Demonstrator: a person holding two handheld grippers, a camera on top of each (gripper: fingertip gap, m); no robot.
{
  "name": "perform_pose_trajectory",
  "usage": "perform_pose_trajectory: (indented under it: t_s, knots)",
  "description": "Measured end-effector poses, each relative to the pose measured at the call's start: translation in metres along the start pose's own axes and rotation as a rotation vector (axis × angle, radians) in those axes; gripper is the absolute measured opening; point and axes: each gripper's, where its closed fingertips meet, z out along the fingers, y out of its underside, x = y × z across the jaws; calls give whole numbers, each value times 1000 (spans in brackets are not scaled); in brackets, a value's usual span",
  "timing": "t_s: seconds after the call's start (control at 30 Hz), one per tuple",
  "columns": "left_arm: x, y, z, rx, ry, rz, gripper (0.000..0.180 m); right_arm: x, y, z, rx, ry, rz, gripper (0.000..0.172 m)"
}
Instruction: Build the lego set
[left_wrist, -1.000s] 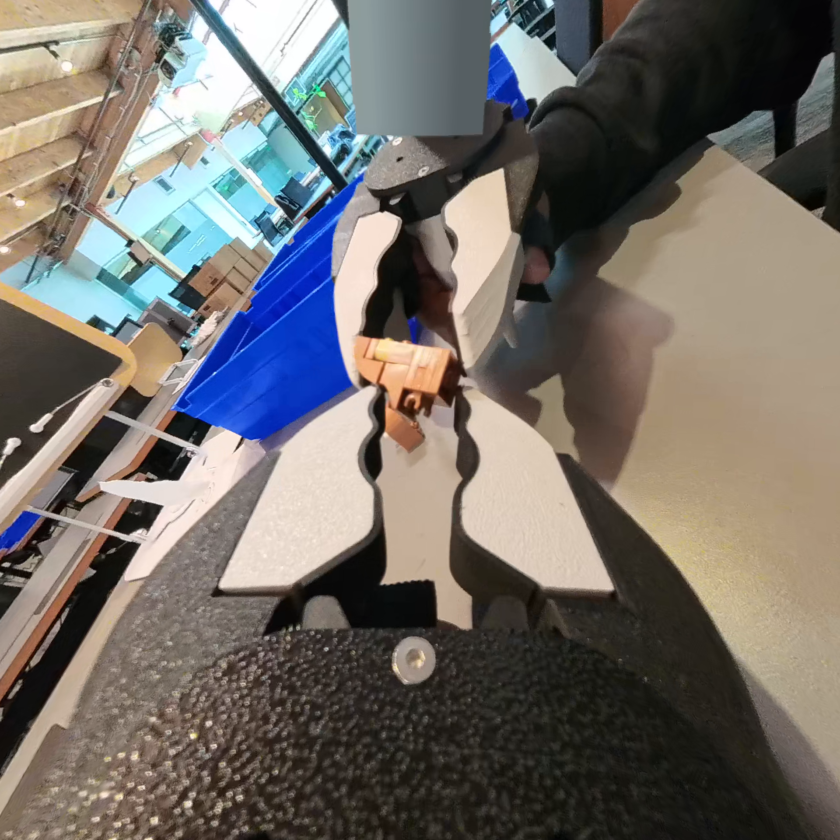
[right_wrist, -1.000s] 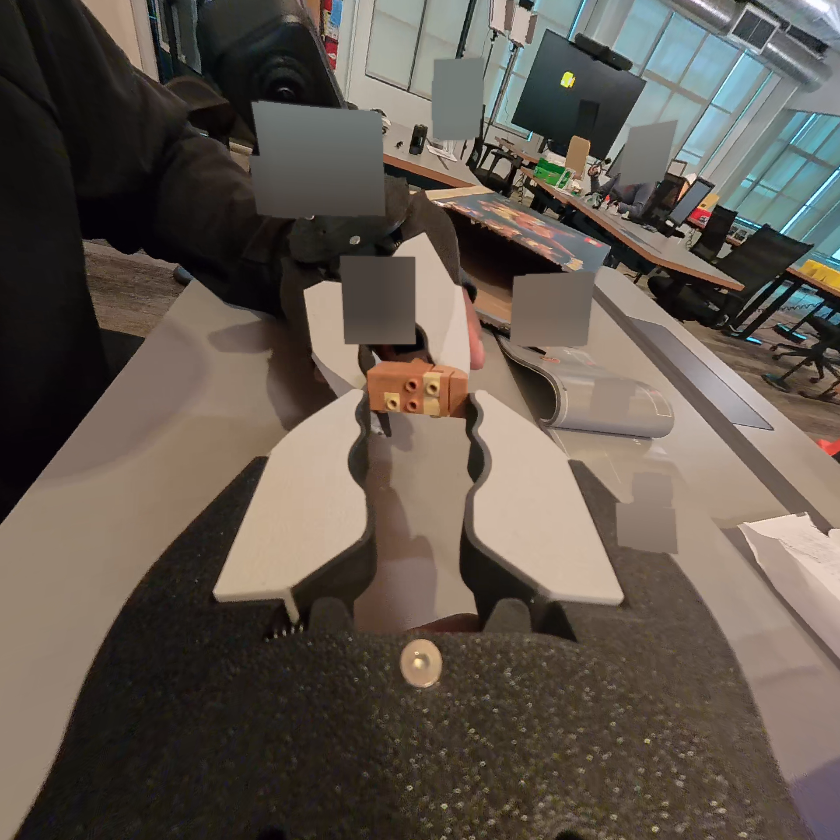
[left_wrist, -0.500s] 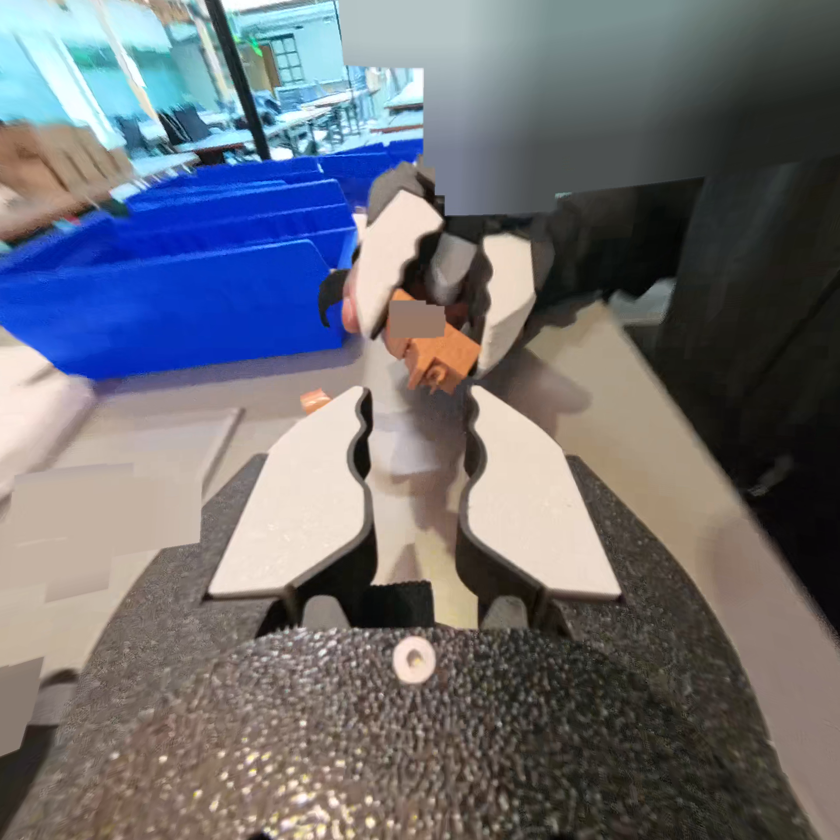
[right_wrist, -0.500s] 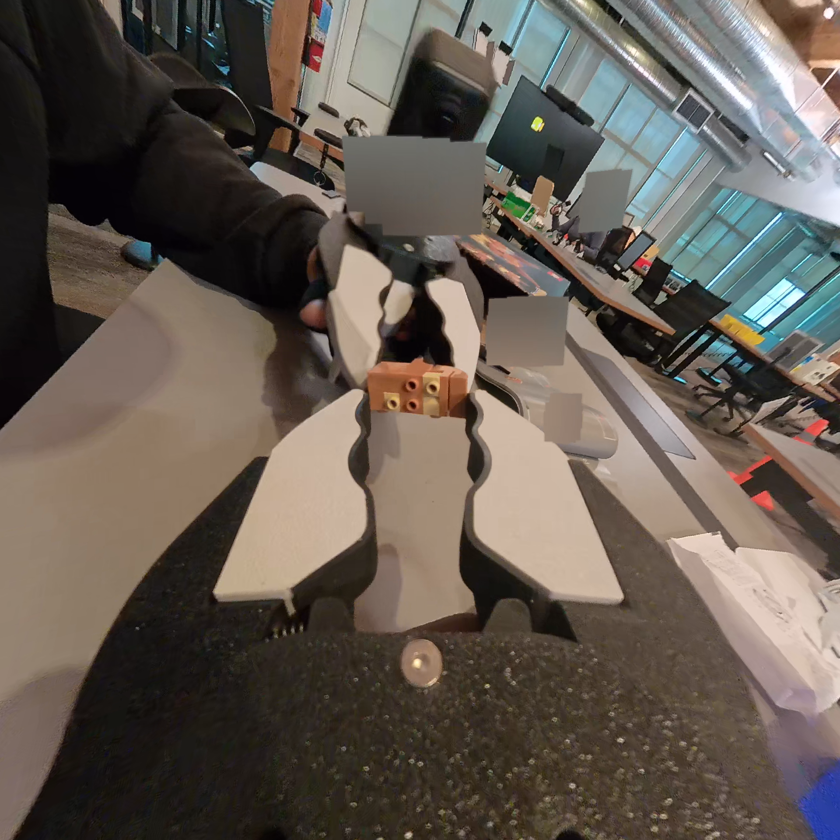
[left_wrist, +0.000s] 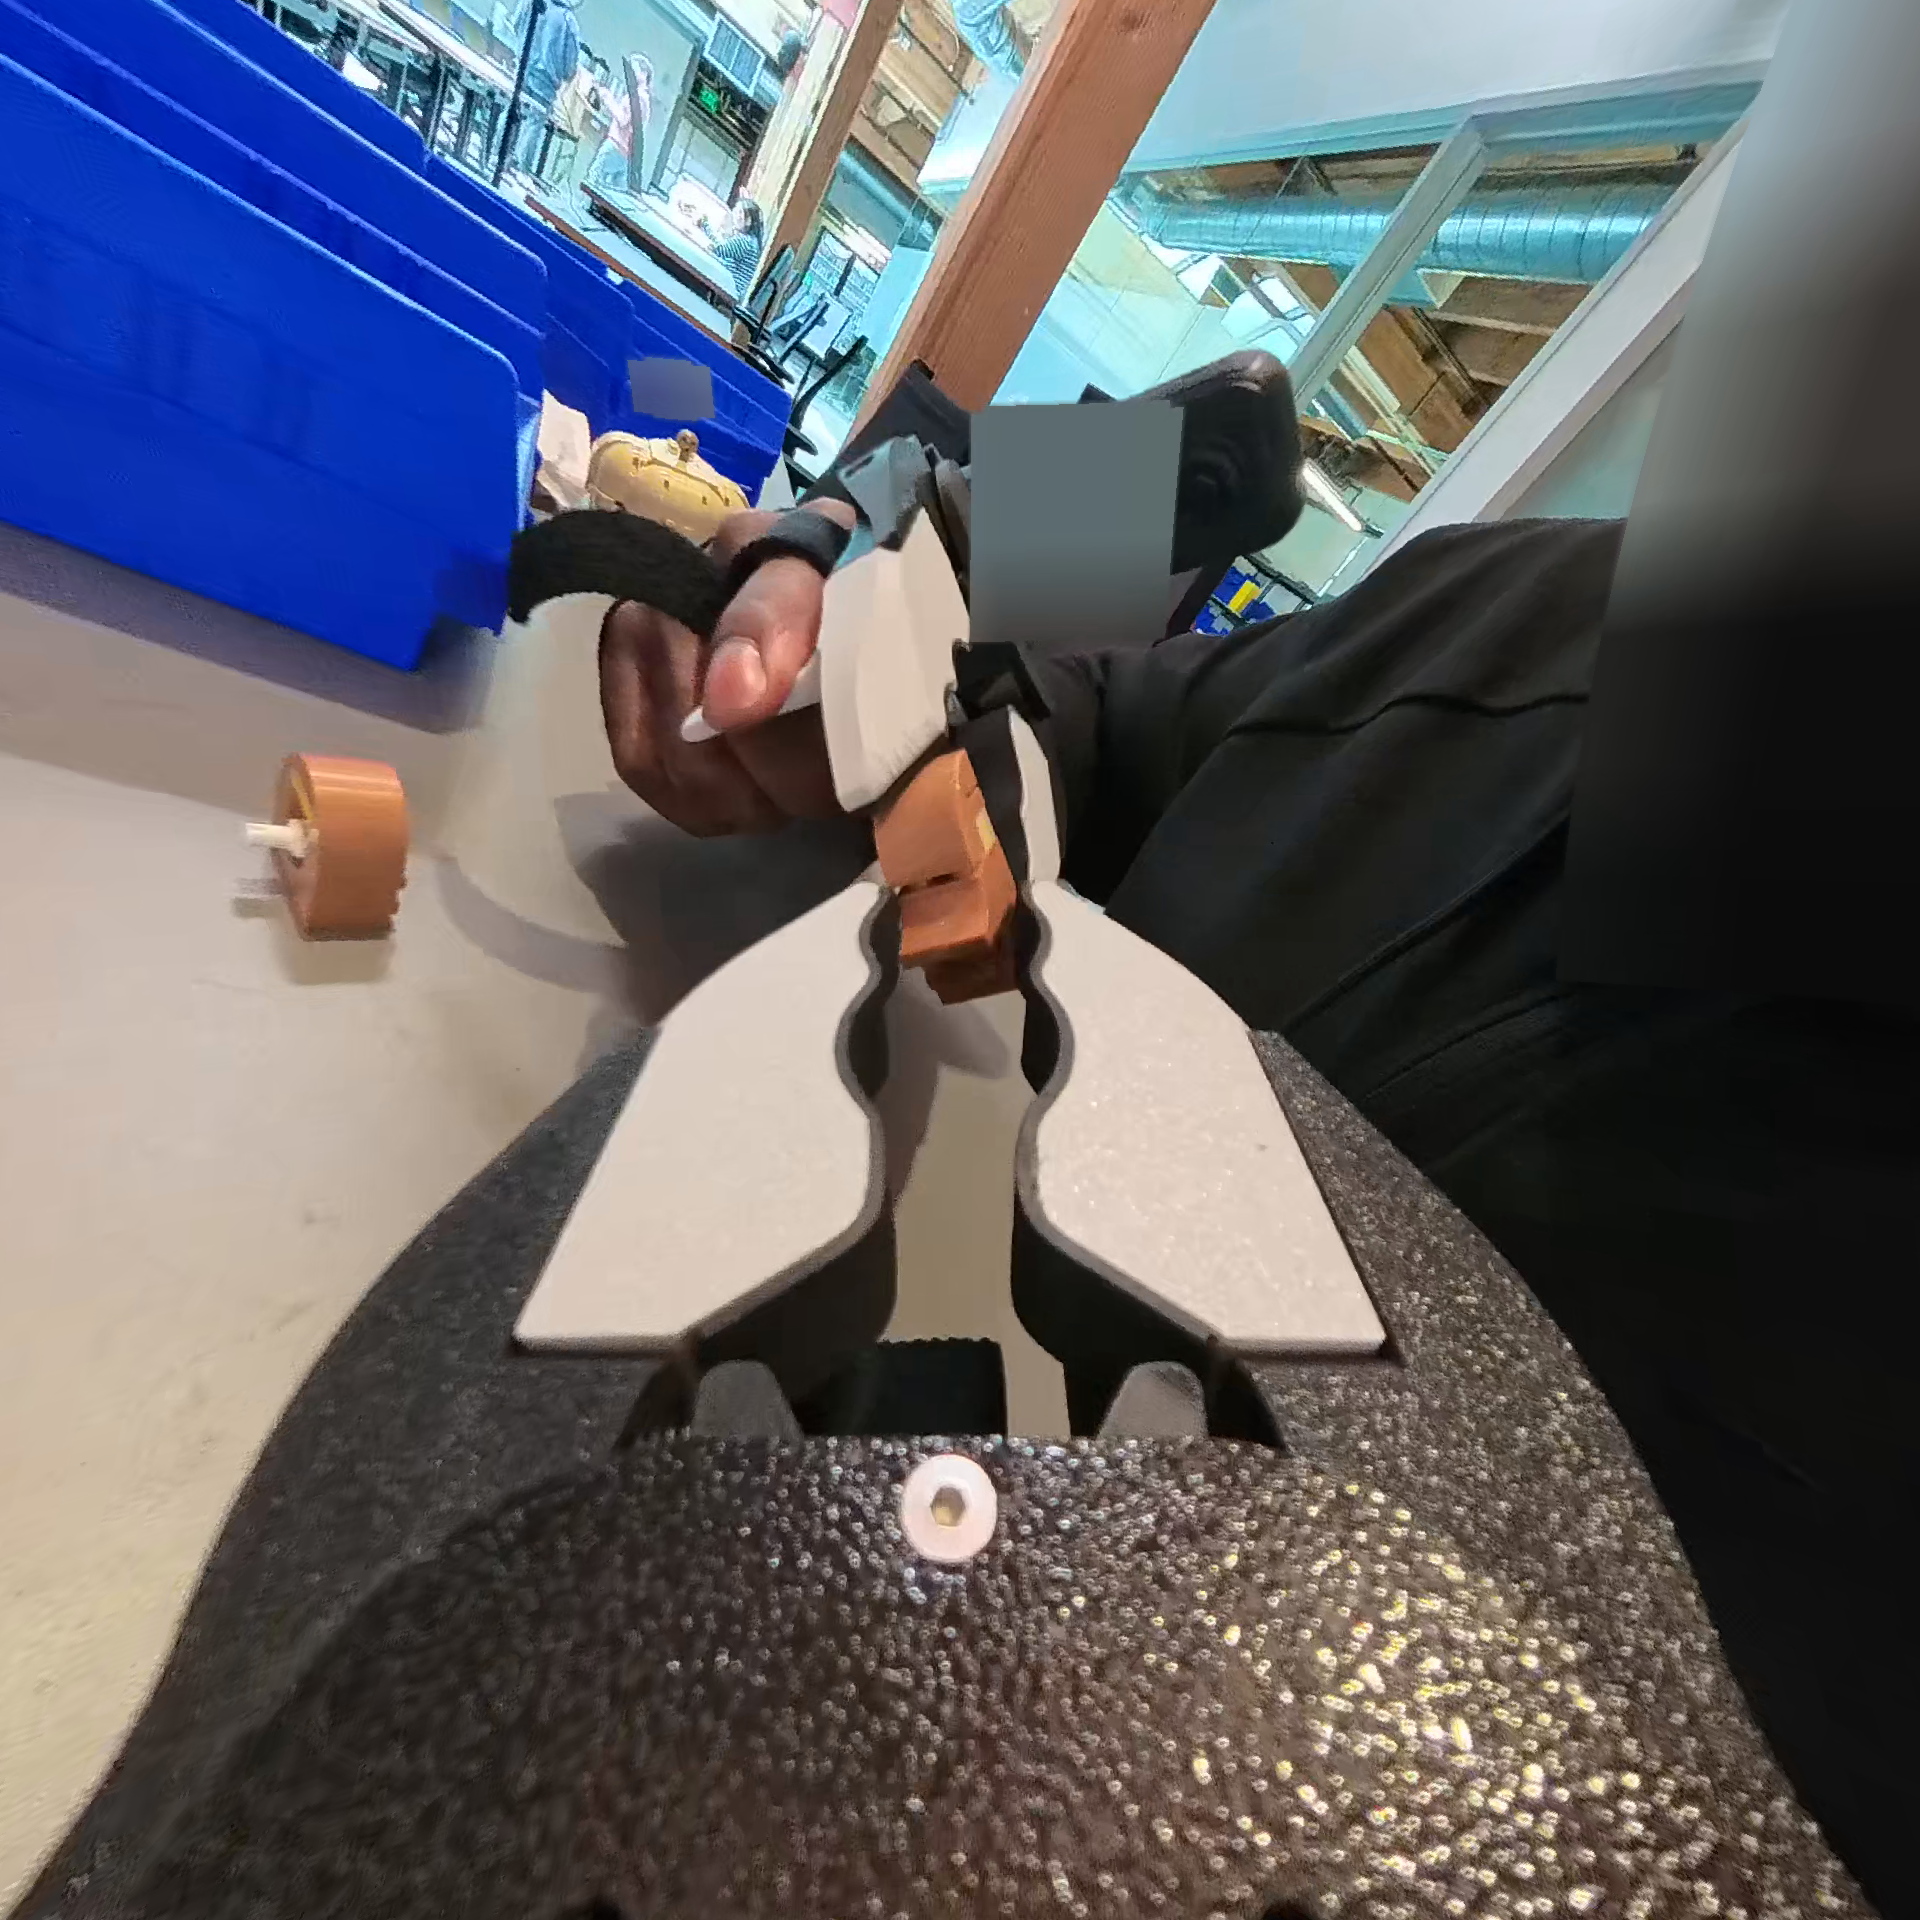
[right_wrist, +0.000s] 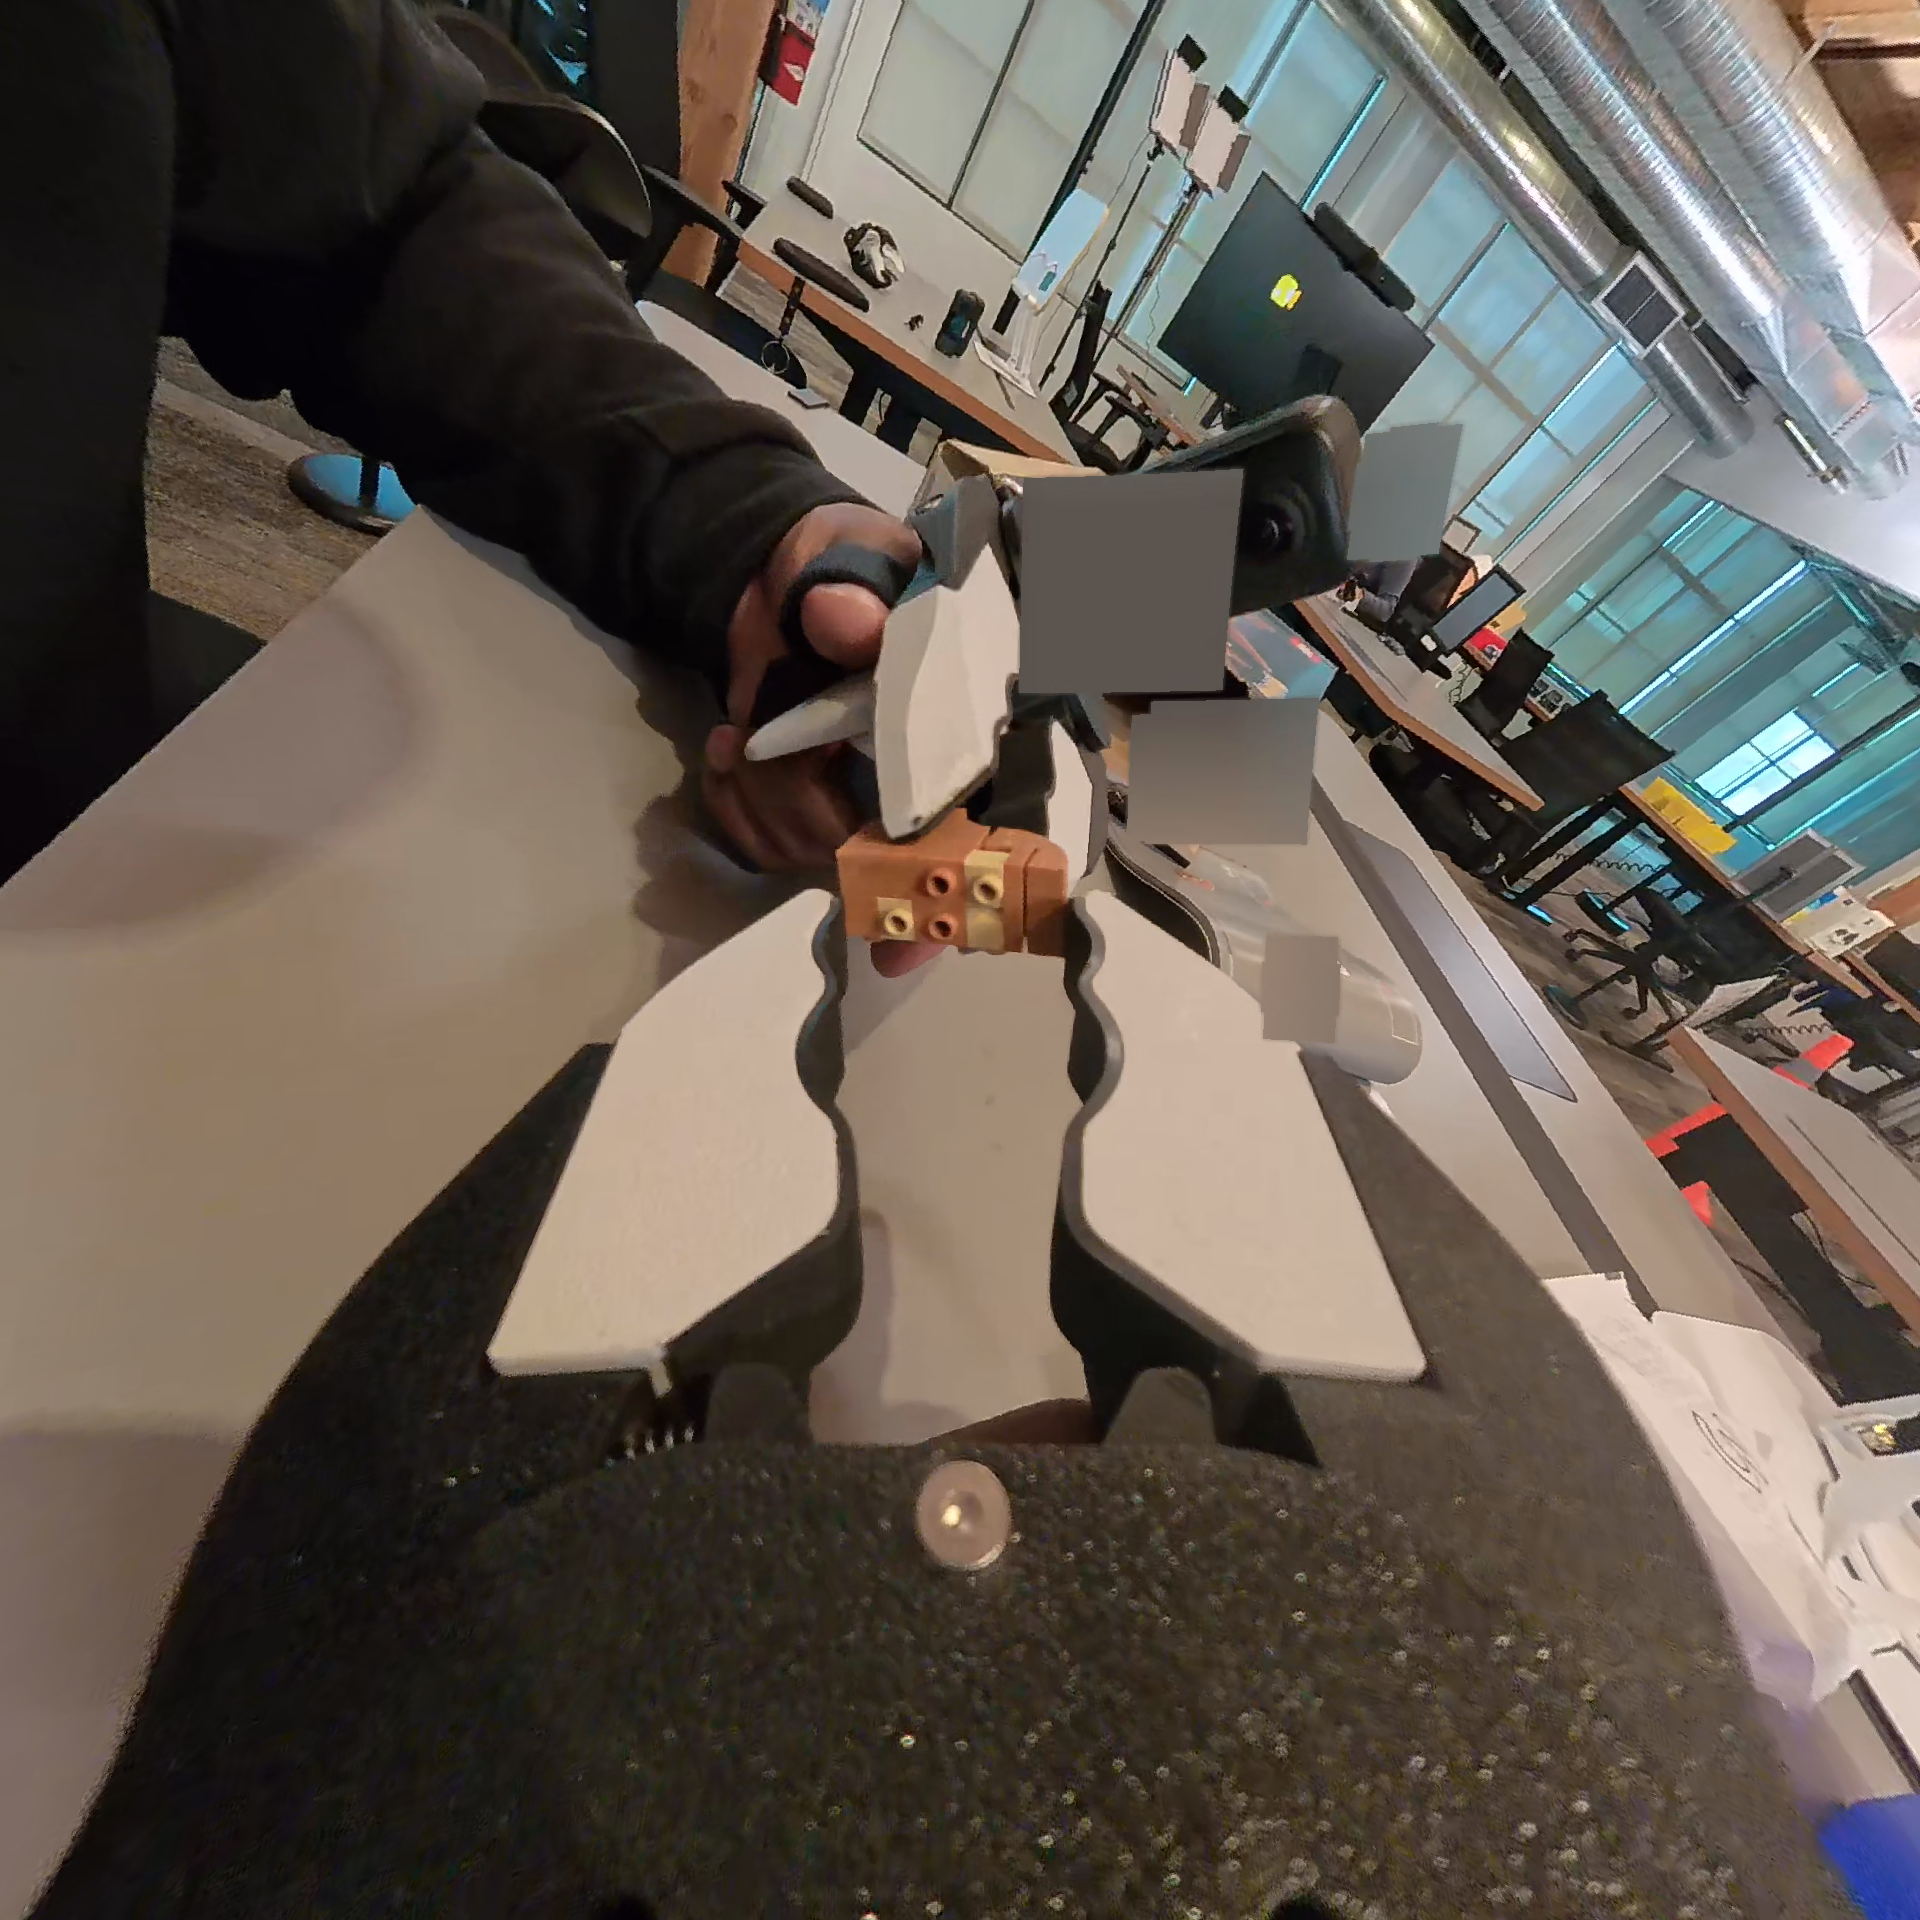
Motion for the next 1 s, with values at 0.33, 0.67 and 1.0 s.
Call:
perform_pose_trajectory:
  t_s: [0.33,0.67,1.0]
  knots:
    - [-3,-8,-2,58,-28,16,18,8,2,2,-35,92,-70,40]
    - [-6,-28,-6,235,-40,-48,17,28,0,2,-54,287,-177,47]
    - [-5,-27,-1,250,-19,-93,17,29,-6,4,-40,308,-177,44]
